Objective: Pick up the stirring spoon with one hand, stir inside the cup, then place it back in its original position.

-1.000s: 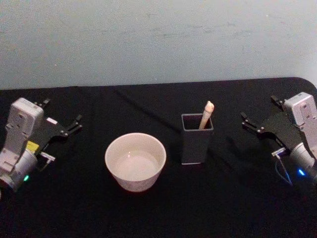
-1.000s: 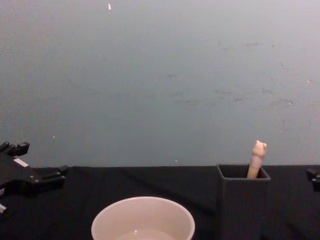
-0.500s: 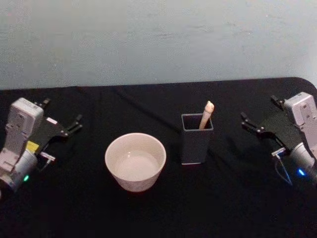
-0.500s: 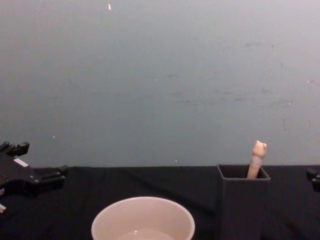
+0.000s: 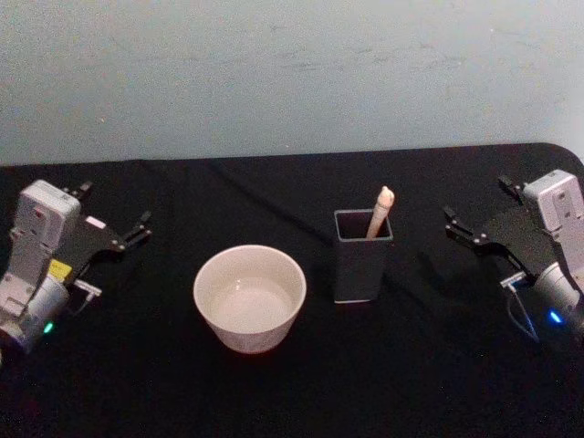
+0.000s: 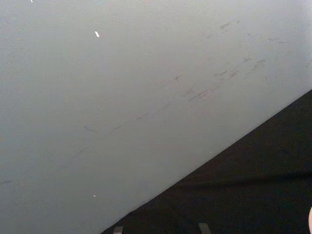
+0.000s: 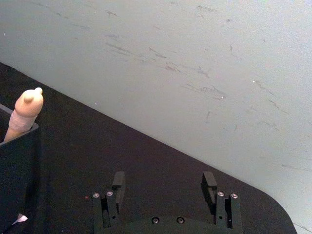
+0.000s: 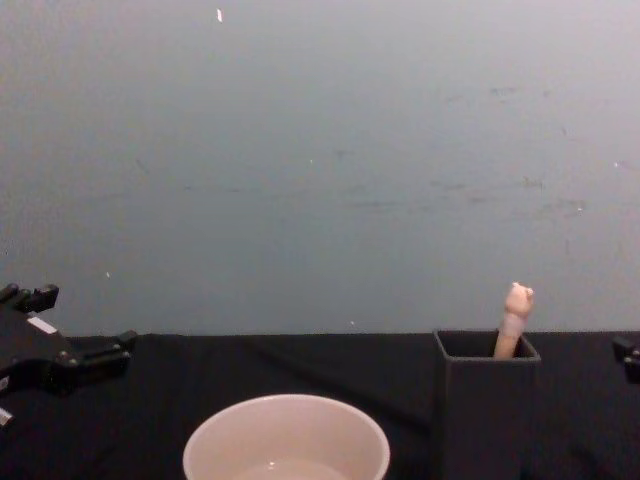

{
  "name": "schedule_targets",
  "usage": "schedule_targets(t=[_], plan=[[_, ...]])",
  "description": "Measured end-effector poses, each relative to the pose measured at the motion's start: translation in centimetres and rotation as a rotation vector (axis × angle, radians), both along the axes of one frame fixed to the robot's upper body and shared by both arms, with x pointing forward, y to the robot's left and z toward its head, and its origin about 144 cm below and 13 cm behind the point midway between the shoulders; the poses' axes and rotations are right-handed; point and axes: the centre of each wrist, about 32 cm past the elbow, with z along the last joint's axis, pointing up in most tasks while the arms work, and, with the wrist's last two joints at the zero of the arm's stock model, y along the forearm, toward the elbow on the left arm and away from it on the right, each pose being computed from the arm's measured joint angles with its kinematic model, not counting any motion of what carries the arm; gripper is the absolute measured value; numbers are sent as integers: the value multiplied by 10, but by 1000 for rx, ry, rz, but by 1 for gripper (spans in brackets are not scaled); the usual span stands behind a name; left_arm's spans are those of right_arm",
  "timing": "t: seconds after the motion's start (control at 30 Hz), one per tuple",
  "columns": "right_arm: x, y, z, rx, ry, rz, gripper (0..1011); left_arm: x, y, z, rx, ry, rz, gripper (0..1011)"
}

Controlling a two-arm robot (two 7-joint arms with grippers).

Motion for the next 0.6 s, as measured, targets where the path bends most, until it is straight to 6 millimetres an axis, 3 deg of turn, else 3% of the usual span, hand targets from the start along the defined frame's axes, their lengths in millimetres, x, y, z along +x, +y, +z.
schedule_targets(t=[0.6], plan=[[0, 0, 0, 0, 0, 0, 1002, 0, 0, 0, 0, 0, 0, 1001]])
